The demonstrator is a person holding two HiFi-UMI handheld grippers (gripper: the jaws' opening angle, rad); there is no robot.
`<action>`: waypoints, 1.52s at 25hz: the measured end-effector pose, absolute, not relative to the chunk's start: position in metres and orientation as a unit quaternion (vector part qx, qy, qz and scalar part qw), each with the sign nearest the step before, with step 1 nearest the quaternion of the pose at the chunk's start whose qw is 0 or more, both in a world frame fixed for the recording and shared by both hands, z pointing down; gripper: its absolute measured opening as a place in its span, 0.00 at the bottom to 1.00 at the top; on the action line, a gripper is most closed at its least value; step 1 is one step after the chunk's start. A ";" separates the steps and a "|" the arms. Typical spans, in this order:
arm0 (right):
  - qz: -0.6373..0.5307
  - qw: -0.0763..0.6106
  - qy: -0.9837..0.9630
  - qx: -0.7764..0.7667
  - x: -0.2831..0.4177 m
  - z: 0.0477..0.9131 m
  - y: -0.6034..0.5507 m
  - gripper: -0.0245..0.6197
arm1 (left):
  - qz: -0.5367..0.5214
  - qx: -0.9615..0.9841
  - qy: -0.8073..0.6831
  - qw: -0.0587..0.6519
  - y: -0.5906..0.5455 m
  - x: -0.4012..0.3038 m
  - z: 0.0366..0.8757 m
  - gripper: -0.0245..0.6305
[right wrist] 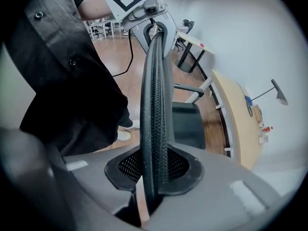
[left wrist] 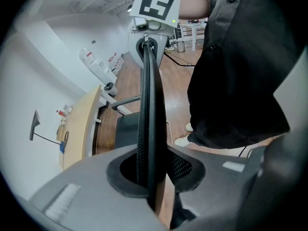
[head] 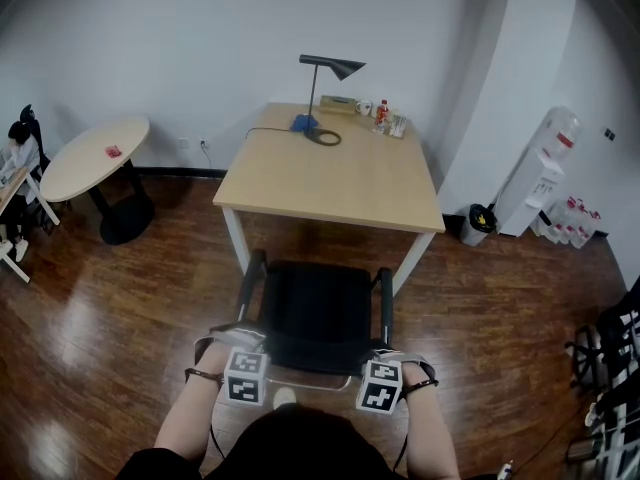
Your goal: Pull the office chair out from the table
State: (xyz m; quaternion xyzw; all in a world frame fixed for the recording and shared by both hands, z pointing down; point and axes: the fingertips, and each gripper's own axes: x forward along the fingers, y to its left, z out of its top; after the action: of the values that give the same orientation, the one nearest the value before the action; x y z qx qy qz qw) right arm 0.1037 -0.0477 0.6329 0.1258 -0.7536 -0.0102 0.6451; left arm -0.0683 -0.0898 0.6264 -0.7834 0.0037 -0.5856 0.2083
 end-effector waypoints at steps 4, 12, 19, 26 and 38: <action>-0.012 0.645 -0.755 0.121 0.104 0.632 -0.038 0.18 | -0.585 -0.784 0.006 0.206 -0.079 -0.067 0.627 0.16; -0.020 0.648 -0.753 0.114 0.102 0.631 -0.024 0.18 | -0.587 -0.783 0.011 0.205 -0.065 -0.071 0.627 0.16; -0.021 0.646 -0.755 0.111 0.097 0.627 -0.007 0.18 | -0.585 -0.783 0.013 0.209 -0.050 -0.075 0.625 0.16; -0.026 0.645 -0.758 0.099 0.099 0.625 0.012 0.18 | -0.588 -0.782 0.018 0.205 -0.032 -0.073 0.625 0.17; -0.085 0.598 -0.780 0.162 0.103 0.612 0.005 0.27 | -0.555 -0.799 0.072 0.220 -0.027 -0.067 0.605 0.33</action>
State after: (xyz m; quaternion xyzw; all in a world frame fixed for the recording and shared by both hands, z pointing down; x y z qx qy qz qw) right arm 0.1032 0.0052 0.6124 0.1624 -0.7804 -0.0848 0.5979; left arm -0.0675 -0.0266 0.6050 -0.7987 0.0721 -0.5555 0.2198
